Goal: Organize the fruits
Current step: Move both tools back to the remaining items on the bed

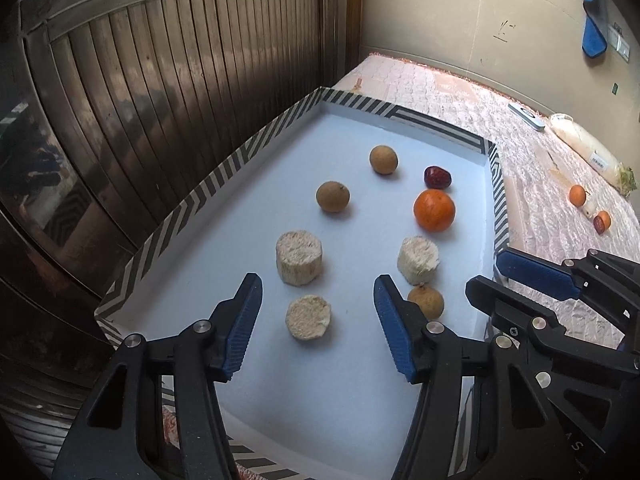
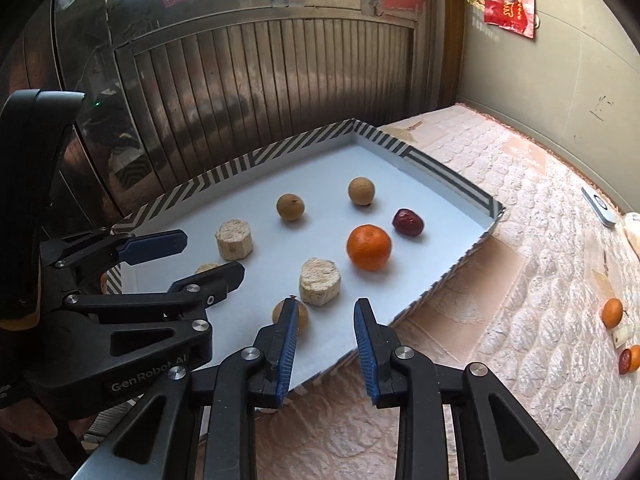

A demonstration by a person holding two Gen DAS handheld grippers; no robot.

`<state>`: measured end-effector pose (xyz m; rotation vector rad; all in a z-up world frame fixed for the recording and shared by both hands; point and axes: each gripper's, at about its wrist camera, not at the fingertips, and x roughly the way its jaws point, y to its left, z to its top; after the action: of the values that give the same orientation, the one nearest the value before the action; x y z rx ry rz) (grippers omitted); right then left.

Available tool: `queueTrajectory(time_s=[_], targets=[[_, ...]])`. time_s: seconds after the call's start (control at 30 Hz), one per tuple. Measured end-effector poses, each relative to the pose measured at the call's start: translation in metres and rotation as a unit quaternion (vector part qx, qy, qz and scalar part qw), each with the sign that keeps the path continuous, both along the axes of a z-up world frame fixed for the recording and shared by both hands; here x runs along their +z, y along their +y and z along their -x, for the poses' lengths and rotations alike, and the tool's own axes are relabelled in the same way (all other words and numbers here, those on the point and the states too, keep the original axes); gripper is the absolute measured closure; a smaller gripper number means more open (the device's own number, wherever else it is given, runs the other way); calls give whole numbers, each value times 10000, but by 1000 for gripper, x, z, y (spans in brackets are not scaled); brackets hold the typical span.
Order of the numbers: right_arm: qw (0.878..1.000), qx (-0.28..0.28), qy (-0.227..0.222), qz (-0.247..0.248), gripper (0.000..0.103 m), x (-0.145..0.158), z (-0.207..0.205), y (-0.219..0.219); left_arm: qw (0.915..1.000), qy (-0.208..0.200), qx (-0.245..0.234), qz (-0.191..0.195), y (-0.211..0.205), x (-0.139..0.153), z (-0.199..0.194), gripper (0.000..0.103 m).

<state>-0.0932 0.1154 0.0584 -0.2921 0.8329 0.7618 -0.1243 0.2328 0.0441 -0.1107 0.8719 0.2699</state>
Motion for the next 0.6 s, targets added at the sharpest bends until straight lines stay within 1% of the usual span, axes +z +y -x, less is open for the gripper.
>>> queueTrajectory(time_s=[0.23, 0.4, 0.6], targets=[[9997, -233, -69, -75, 75, 6, -6, -18, 9998, -162, -29, -107, -13, 11, -9, 45], [9983, -548, -121, -129, 74, 11, -13, -39, 9994, -215, -214, -139, -34, 17, -21, 45], [9955, -927, -159, -141, 72, 14, -21, -71, 9982, -234, -543, -116, -68, 20, -39, 45]])
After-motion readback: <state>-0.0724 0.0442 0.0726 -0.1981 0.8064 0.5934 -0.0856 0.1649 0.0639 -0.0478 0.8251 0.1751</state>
